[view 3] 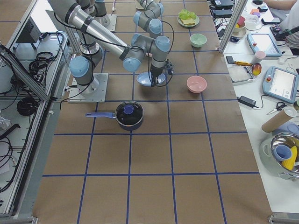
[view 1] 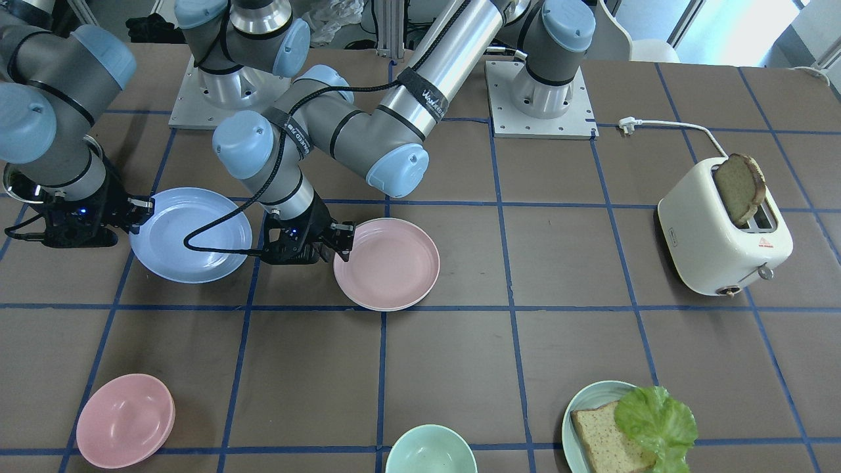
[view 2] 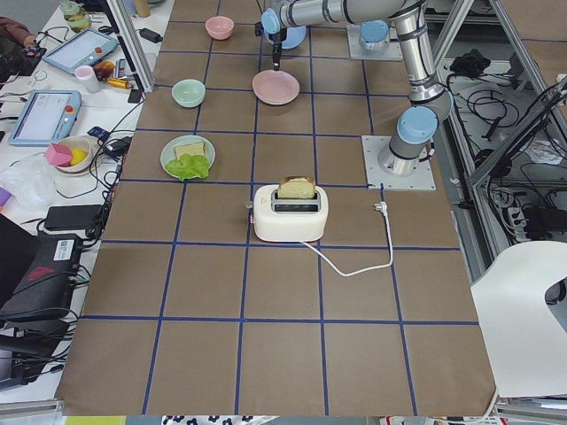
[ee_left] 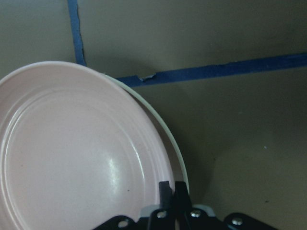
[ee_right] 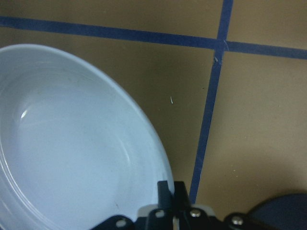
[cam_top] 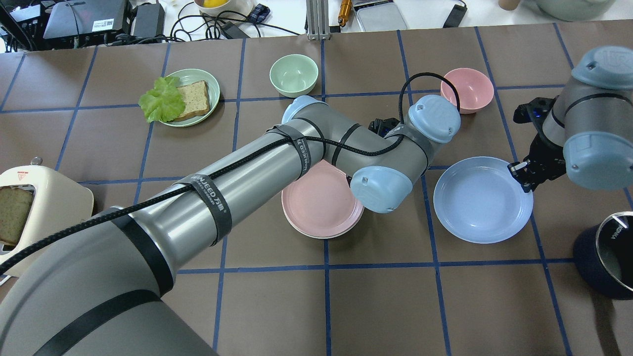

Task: Stack three plates with pink and blue
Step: 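Open the left gripper to release the pink plate while the right lifts the blue plate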

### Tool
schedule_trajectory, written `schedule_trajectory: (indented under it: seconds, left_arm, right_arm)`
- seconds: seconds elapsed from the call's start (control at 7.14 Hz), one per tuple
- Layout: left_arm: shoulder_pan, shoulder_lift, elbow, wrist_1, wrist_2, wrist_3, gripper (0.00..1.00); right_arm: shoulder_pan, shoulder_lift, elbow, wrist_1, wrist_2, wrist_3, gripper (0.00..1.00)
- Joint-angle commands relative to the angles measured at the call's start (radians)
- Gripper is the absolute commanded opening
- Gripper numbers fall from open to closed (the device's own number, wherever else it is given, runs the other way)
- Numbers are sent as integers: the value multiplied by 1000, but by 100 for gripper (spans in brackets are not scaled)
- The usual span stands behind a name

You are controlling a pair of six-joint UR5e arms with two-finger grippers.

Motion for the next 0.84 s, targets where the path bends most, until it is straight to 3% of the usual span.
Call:
schedule_trajectory:
  seconds: [0.0,0.28,0.42,0.7]
  left_arm:
    - [3,32,1,-8,3,15,100]
    - [22,90,14,-11,3,78,100]
    - [46,129,15,-14,3,84,100]
    - [130,190,11,-20,1,136,100]
  right_arm:
    - [3,9,-24,29,-5,0,0]
    - [15,13,-58,98,9,1,0]
    - [82,-2,-105,180,59,15,0]
    - [147,1,-135,196,102,61,0]
